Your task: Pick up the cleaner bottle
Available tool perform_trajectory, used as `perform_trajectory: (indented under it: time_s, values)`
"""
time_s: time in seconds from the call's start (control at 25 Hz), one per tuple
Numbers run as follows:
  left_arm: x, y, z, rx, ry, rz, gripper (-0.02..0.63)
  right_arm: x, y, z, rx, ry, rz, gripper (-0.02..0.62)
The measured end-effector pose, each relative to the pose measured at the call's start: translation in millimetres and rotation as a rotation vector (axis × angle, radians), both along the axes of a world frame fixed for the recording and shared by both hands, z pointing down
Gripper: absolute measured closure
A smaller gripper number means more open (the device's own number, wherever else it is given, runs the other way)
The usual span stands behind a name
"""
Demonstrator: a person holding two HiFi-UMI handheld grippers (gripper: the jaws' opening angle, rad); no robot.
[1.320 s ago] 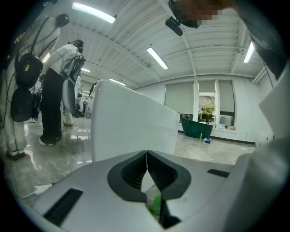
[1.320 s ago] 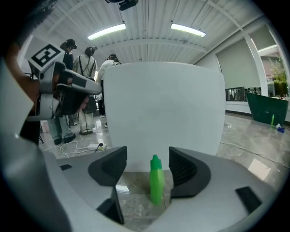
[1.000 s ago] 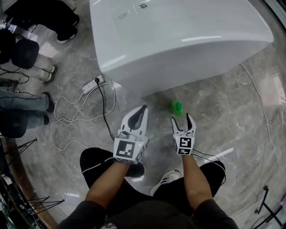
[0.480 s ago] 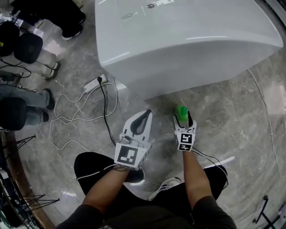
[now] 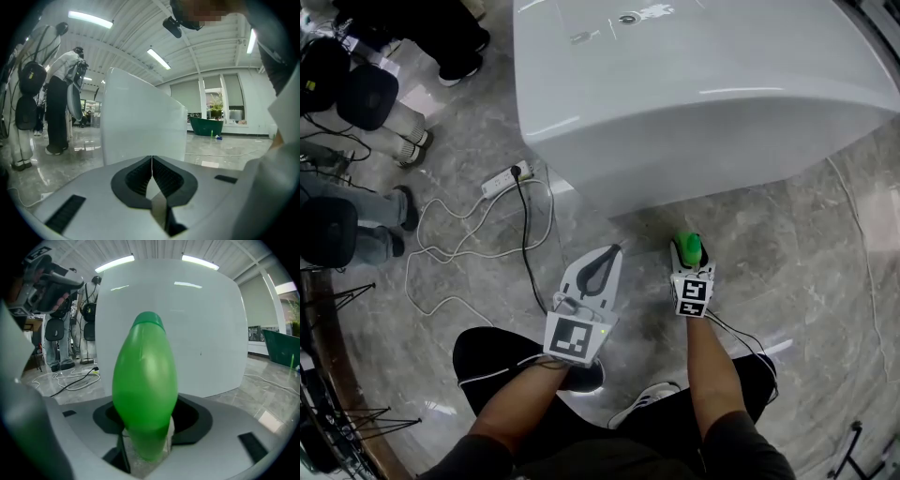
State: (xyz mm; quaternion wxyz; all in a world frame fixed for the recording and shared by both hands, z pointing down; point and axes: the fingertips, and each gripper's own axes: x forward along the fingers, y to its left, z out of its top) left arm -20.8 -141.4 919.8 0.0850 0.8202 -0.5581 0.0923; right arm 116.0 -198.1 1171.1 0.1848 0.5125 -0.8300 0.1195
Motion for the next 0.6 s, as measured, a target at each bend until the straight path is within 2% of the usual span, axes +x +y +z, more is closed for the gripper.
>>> perform_trajectory:
  time_s: [0.04,0.08,0.4,0.6]
  values:
    - [0,0,1,0.002,-0.006,0.002,0.598,0,0,0,-0.002,0.007,-0.002,0.373]
    - [-1,1,1,0.002,-0.008,0.002,0.598,0,0,0,-0.004,0.013,-0.005,0.396]
    - [4,-1,-3,0.004,0.008,0.0,0.598,4,5,-8,-0.018,0.015,-0.013,0.4]
    - [10,-11,-14,0.024,0.046,-0.003,0.598,5,8,-46,0.013,0.018,-0.01,0.401]
